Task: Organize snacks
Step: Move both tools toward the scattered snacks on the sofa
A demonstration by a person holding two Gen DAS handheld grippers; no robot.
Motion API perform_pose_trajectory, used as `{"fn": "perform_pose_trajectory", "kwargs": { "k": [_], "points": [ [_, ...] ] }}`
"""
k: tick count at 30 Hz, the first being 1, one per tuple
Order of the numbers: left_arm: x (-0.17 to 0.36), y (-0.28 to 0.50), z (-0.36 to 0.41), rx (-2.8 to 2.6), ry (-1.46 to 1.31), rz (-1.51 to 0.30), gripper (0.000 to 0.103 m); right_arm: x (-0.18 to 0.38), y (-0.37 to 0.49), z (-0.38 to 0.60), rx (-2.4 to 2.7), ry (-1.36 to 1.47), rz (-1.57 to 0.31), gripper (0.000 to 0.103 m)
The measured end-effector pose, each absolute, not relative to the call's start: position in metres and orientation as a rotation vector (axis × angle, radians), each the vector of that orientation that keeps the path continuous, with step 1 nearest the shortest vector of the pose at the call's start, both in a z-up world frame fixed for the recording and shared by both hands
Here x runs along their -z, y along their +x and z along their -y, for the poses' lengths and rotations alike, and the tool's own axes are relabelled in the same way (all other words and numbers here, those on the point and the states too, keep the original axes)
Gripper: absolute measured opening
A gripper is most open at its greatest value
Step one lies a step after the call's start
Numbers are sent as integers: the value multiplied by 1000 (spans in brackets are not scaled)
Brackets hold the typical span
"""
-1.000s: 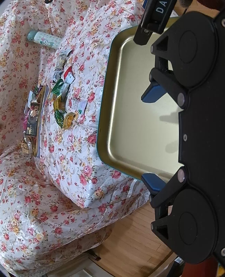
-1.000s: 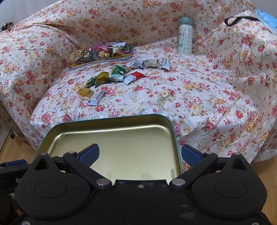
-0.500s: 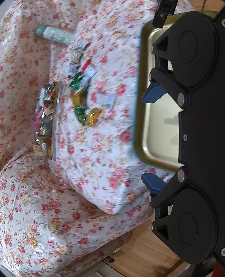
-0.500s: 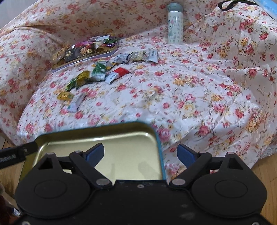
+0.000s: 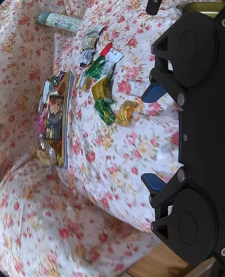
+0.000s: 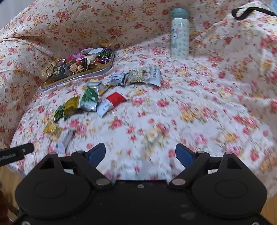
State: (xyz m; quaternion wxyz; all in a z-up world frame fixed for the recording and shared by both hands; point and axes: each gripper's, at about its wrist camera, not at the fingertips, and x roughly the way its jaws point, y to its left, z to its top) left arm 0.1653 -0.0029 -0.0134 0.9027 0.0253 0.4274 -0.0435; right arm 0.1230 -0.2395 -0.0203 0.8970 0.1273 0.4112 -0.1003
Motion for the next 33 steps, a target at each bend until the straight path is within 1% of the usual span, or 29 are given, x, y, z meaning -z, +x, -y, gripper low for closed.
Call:
{"fn": "perform_pose_trajectory", "kwargs": {
  "k": [10,21,22,25,28,33],
  "points": [
    [31,210,18,164,62,-953,89,45,164,241,202,239,-907,92],
    [50,239,23,157,83,-1000,89,53,192,249,195,230,-926,92],
    [53,241,23,157,87,-1005,93,54,195,250,194,234,-929,92],
    [55,245,26,156,106,-991,95,56,202,255,199,245,-937,92],
    [58,249,26,153,115,-990,102,58,210,258,216,231,-938,92],
    [61,249,23,164,98,-970,103,65,224,266,247,227,-947,92]
  ]
}}
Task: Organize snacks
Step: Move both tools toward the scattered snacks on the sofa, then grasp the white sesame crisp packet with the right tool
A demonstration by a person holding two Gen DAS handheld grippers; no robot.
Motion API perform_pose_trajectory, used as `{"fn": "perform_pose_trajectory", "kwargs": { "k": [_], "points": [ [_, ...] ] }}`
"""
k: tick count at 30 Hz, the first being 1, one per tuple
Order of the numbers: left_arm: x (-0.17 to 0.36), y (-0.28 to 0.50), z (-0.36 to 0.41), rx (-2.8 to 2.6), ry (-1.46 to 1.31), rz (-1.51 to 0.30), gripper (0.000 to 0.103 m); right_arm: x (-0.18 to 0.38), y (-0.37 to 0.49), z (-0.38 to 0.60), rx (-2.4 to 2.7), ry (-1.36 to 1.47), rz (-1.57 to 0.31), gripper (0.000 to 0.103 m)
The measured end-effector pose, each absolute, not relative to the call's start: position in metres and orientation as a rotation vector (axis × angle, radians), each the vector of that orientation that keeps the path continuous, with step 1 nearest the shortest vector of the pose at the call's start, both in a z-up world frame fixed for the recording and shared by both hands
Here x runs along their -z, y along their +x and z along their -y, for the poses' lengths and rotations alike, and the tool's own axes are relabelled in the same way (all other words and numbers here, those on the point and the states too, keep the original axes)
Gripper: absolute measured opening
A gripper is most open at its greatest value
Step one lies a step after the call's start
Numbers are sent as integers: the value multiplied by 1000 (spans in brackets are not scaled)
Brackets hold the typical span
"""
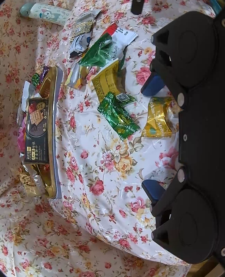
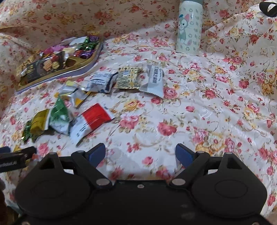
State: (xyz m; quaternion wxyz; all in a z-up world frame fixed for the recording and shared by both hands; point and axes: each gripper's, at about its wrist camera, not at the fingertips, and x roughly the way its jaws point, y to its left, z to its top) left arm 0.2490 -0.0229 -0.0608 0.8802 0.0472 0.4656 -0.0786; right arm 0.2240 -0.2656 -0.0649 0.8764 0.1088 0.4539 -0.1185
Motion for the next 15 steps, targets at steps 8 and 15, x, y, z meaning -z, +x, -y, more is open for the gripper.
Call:
{"fn": "perform_pose_trajectory", "kwargs": {
  "k": [8,15],
  "points": [
    [62,245,23,166,98,-944,103,62,254,283,261,238,-901,82],
    [62,245,23,165,96,-941,103,67,283,311,336,285,-874,75]
  ]
}}
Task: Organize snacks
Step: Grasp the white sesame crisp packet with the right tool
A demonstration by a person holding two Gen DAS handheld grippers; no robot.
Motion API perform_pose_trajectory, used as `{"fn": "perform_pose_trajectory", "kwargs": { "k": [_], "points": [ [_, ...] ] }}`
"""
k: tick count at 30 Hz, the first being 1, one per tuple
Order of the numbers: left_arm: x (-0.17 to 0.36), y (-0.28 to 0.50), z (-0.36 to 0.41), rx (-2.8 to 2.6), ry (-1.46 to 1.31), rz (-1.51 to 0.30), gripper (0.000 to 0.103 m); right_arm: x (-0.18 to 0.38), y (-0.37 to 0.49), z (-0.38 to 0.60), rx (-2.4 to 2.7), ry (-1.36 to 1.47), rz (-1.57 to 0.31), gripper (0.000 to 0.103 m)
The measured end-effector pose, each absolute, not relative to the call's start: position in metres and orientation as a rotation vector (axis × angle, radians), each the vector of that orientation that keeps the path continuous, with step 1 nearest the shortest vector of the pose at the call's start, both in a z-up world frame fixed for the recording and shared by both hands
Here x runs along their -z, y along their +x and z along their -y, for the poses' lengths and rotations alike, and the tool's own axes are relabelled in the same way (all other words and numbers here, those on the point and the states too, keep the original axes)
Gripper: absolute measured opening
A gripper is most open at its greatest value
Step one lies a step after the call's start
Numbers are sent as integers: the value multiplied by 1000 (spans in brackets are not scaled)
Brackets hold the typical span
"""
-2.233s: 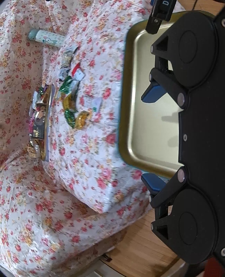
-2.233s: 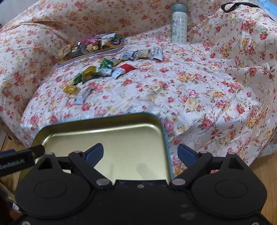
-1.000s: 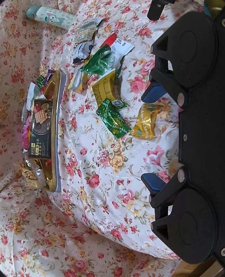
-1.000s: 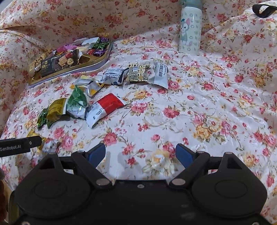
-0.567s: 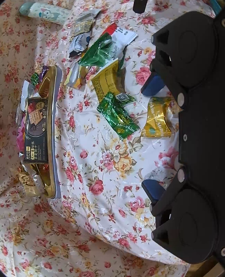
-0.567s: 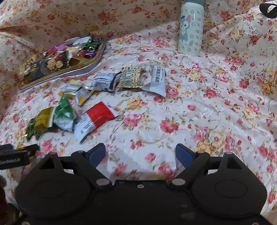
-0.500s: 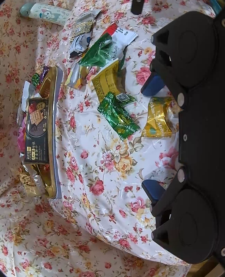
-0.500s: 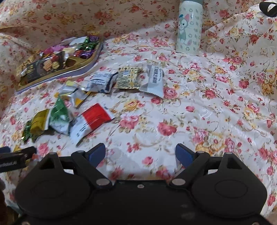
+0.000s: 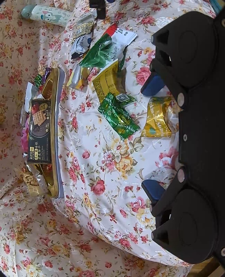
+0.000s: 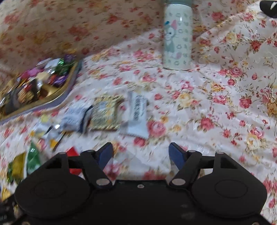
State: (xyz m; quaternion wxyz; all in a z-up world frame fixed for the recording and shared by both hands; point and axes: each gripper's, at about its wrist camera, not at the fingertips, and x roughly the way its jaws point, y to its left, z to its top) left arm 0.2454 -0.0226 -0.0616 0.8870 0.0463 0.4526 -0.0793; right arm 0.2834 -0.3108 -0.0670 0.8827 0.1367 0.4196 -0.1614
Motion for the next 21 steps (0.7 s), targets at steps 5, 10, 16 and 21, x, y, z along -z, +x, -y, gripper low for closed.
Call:
{"fn": "perform_pose_trajectory", "kwargs": {
  "k": [5,10,16,21],
  "points": [
    [62,245,22,166,96,-939,103,67,295,321,341,308,-869,73],
    [62,245,23,165,96,-939,103,66,300,321,335,328,-870,73],
    [62,245,23,164,96,-939,103,60,297,328,333,399,-851,73],
    [62,245,22,161,94,-937,103,59,305,336,355,430,-833,70]
  ]
}}
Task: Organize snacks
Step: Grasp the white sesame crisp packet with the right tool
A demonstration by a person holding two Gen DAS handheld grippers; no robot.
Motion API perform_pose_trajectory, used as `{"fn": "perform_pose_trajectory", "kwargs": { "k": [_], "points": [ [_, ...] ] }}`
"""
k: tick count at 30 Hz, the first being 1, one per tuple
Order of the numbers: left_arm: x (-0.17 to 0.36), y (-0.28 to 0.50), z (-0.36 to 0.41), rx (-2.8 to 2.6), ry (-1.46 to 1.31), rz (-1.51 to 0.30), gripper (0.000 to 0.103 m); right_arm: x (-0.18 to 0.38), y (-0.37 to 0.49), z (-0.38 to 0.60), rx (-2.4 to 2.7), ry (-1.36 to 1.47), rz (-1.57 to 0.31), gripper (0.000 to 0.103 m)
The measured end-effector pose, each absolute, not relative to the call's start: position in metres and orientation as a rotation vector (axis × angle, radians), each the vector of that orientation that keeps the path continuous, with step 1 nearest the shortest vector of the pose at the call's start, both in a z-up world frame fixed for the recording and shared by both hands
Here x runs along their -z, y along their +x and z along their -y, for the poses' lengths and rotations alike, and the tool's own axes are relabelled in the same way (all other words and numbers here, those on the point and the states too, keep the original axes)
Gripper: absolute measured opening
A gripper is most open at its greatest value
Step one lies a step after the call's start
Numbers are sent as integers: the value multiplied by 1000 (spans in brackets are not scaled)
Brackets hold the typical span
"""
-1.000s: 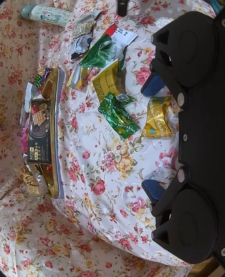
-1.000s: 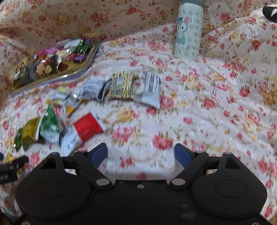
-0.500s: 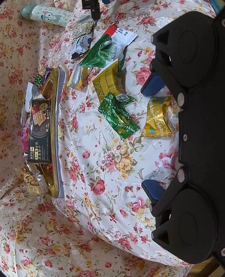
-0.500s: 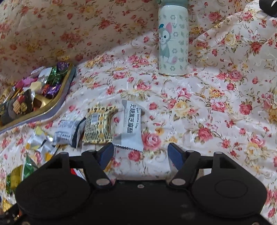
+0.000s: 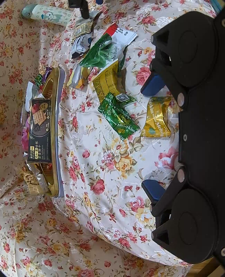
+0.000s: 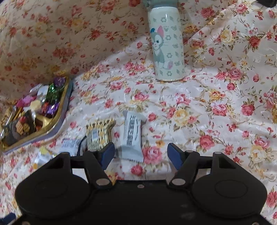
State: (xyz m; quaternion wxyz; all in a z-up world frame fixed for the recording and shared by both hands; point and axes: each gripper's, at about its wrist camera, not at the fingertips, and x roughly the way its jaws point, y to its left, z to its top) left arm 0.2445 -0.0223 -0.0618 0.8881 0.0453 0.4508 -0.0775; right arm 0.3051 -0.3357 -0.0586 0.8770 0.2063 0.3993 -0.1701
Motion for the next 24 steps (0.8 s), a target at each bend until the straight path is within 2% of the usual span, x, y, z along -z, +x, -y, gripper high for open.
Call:
{"fn": "perform_pose_trajectory", "kwargs": {
  "k": [5,9,14,15,24],
  "points": [
    [62,244,22,161,94,-935,103,59,322,337,368,410,-830,69],
    [62,243,22,161,94,-936,103,67,334,334,396,348,-848,63],
    [61,243,23,164,95,-942,103,70,332,326,401,244,-837,37],
    [61,243,22,166,96,-942,103,70,330,326,387,235,-839,26],
    [60,241,21,174,95,-946,103,70,292,318,322,238,-830,25]
  ]
}}
